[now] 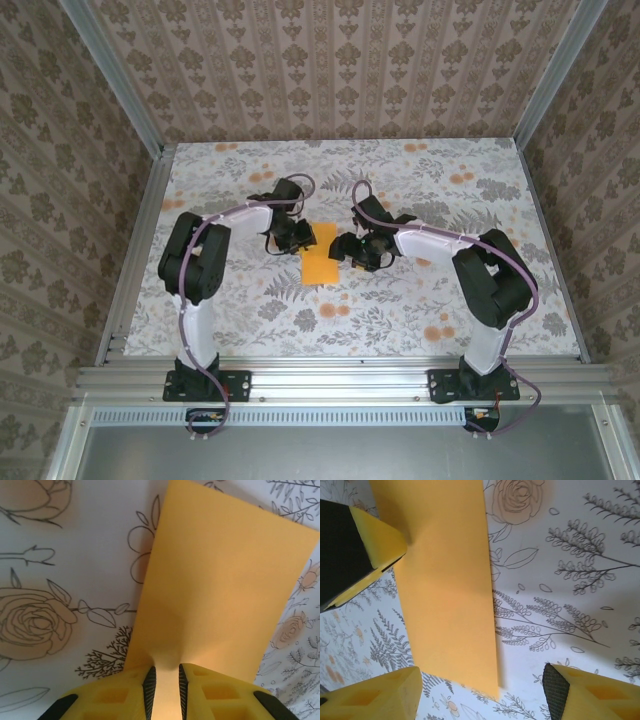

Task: Fold a paper plane with a square sheet of paper (pick it up from the middle)
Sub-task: Third fold the triangle at the center of the table.

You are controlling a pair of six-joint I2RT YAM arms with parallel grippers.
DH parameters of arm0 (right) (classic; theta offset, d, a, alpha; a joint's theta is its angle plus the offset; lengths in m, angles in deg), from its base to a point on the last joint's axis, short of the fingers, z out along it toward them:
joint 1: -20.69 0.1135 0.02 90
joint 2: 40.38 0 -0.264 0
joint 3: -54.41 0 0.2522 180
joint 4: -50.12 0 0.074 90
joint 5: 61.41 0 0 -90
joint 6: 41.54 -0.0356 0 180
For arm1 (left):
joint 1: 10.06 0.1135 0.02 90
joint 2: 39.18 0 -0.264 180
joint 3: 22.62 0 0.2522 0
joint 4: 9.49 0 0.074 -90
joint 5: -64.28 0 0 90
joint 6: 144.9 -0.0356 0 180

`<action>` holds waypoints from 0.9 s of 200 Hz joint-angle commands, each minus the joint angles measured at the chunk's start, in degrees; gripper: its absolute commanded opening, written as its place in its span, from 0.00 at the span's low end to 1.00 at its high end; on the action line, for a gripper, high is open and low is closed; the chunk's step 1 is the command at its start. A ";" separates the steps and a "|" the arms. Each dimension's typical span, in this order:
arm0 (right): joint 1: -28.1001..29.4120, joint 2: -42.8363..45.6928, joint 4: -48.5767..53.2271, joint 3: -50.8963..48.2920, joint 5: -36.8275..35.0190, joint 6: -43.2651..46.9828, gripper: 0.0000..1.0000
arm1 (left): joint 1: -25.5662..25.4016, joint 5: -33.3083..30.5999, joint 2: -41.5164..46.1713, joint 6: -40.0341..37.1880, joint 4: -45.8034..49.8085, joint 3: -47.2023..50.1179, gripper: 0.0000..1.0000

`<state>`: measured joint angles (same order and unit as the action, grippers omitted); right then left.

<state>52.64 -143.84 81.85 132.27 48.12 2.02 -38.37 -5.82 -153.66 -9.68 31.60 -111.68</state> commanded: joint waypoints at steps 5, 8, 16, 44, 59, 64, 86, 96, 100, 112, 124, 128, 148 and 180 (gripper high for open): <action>0.44 -1.20 -0.98 -0.45 4.70 -1.64 0.67 | 1.31 -0.27 -1.00 1.06 1.30 0.84 0.24; 0.48 -1.29 -1.04 -0.46 5.07 -1.84 0.67 | 1.50 -0.24 -1.00 1.21 1.13 1.00 0.24; 0.57 -1.59 -1.15 -0.38 6.11 -2.37 0.67 | 1.66 0.08 -1.07 1.57 1.14 1.21 0.24; 1.09 -3.01 -0.20 0.53 8.12 -3.52 0.67 | 1.78 2.13 -2.12 2.36 1.16 1.35 0.24; 1.39 -3.61 1.03 1.14 8.15 -3.65 0.68 | 1.82 4.17 -2.42 3.18 -0.03 1.90 0.26; 1.45 -3.86 1.46 1.32 8.36 -3.75 0.68 | 3.31 4.65 -2.42 3.52 -0.29 2.05 0.27; 1.76 -4.61 2.06 1.78 9.09 -4.32 0.70 | 4.37 6.83 -2.35 4.37 -0.89 2.39 0.29; 1.73 -4.81 1.90 1.73 9.52 -4.53 0.71 | 4.90 8.14 -2.16 5.02 -1.78 3.00 0.31; 1.72 -4.85 1.73 1.82 9.75 -4.66 0.71 | 5.15 8.75 -2.09 5.28 -2.26 3.33 0.32; 1.72 -4.91 1.16 1.78 10.23 -5.14 0.71 | 5.92 10.60 -1.72 6.09 -4.07 4.46 0.35; 1.79 -5.13 0.18 1.74 11.10 -5.82 0.71 | 6.59 12.41 -1.69 6.95 -5.75 5.38 0.36; 1.83 -5.20 -0.26 1.73 11.29 -6.04 0.71 | 6.77 13.09 -1.71 7.22 -6.42 5.70 0.37; 1.81 -5.76 -2.72 1.48 13.07 -7.49 0.71 | 7.55 16.22 -1.55 9.41 -10.21 7.61 0.38; 1.84 -6.46 -4.95 1.16 14.14 -8.89 0.71 | 8.00 16.57 -0.77 9.72 -10.98 8.20 0.41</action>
<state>54.12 -148.40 78.93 132.62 59.62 -4.49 -30.90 12.06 -153.66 -1.64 20.80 -105.72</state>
